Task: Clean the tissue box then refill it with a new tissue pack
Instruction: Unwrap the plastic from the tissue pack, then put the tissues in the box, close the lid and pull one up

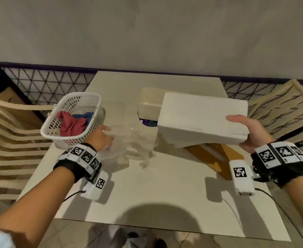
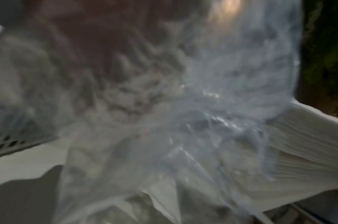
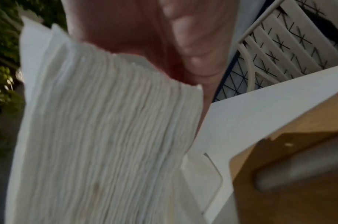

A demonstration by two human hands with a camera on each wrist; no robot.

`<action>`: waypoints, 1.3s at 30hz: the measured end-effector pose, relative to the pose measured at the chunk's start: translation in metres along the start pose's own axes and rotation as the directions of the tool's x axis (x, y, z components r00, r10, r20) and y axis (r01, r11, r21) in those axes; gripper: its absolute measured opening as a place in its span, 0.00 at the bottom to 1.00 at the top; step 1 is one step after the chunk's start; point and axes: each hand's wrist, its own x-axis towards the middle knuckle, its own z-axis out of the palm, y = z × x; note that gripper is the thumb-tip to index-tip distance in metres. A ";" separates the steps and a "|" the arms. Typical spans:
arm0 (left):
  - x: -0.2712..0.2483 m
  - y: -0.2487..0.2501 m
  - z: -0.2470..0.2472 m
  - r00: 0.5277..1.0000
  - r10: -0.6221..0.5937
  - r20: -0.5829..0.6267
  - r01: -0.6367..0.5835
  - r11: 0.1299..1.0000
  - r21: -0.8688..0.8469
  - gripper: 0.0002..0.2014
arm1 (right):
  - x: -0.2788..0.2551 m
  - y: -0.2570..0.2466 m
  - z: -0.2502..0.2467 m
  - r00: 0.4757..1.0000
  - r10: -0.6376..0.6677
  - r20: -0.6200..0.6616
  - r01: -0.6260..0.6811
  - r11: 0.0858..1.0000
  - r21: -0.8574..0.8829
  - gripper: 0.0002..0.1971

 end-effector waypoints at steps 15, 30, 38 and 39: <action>0.124 0.113 -0.084 0.922 -0.154 -0.355 0.043 0.953 -0.301 0.38 | 0.052 -0.045 0.065 0.977 -0.179 -0.119 0.212 0.884 0.417 0.14; 0.196 0.116 -0.050 0.979 0.117 -0.167 -0.104 0.991 0.087 0.30 | 0.095 -0.053 0.124 0.981 -0.168 -0.096 0.191 0.908 0.372 0.10; 0.158 0.110 -0.009 0.959 0.047 0.280 0.175 0.678 -0.714 0.15 | 0.101 -0.097 0.167 0.989 -0.145 0.030 0.140 0.982 0.123 0.09; 0.154 0.109 -0.005 0.950 0.036 0.310 0.218 0.634 -0.742 0.15 | 0.099 -0.103 0.170 0.988 -0.151 0.036 0.145 0.981 0.132 0.09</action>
